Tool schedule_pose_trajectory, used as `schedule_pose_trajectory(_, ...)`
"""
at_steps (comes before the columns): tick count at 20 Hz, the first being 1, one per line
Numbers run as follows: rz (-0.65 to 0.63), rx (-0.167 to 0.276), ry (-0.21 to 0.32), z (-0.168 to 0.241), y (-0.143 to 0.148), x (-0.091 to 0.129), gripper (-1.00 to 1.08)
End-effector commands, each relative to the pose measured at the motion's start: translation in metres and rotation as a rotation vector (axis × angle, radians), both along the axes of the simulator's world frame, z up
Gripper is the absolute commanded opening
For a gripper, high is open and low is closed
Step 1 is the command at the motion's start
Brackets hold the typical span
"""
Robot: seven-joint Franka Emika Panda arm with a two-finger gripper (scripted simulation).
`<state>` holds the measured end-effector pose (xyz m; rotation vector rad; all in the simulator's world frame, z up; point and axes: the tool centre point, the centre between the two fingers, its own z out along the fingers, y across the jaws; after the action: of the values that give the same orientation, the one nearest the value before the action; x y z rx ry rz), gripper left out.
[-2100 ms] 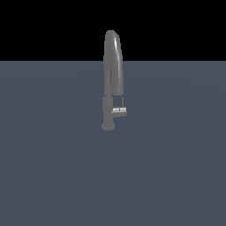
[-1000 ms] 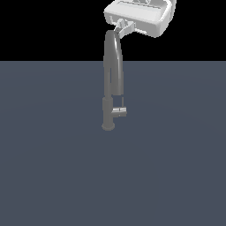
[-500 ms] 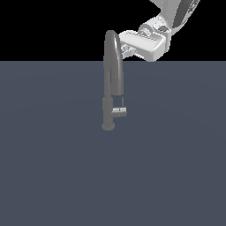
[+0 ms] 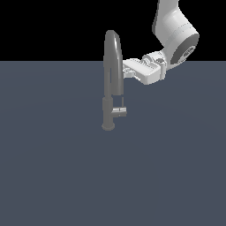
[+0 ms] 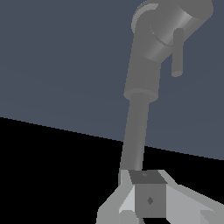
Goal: Turn on the faucet by rotating a designated handle.
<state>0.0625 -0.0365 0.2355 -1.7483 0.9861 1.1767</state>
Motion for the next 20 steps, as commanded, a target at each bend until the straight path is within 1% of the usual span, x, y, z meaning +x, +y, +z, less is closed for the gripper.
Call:
schedule_pose_trajectory(1,-0.045,0.043,0.052,-0.019,-0.001,0.007,-1.0)
schedule_pose_trajectory(6,-0.124,0.114,0.141,-0.055,-0.002,0.016,-1.0)
schedule_pose_trajectory(11,-0.183,0.167,0.208,-0.082,-0.001,0.021,-1.0)
schedule_pose_trajectory(16,-0.216,0.197,0.245,-0.097,0.001,0.022,-1.0)
schedule_pose_trajectory(20,-0.222,0.201,0.251,-0.1,0.001,0.023,-1.0)
